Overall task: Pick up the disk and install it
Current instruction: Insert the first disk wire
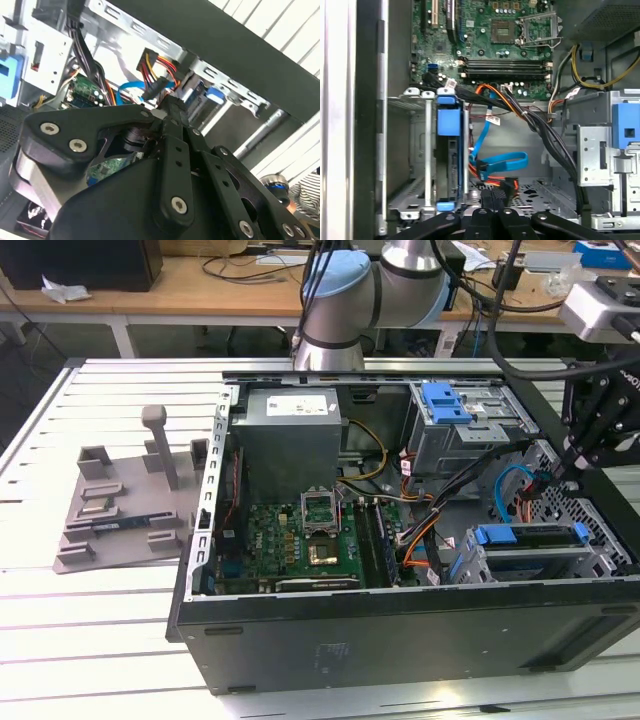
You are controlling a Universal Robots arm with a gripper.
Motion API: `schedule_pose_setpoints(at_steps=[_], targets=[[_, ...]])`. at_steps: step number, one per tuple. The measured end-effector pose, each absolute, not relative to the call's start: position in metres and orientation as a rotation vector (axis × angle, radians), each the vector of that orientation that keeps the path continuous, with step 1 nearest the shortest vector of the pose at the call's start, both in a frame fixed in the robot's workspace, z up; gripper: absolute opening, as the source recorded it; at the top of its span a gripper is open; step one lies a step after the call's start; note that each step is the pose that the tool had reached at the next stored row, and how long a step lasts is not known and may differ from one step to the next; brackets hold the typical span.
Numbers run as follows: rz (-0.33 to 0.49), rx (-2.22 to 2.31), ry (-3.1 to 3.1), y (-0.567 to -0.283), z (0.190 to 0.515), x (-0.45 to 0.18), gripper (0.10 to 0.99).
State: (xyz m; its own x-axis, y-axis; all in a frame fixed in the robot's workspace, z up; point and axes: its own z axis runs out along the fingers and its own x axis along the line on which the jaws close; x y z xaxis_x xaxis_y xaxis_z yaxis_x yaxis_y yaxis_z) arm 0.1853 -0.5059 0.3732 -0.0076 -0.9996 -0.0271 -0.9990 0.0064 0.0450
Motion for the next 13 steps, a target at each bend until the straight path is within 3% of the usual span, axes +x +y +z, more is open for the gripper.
schedule_pose_setpoints(at_steps=[7,8,10,11,13], targets=[[-0.08,2.204,-2.22,-0.504,0.372,0.185,0.114],[-0.08,2.204,-2.22,-0.504,0.372,0.185,0.231],[-0.08,2.204,-2.22,-0.504,0.371,0.185,0.231],[-0.08,2.204,-2.22,-0.503,0.371,0.185,0.302],[-0.076,2.203,-2.218,-0.49,0.37,0.186,0.302]])
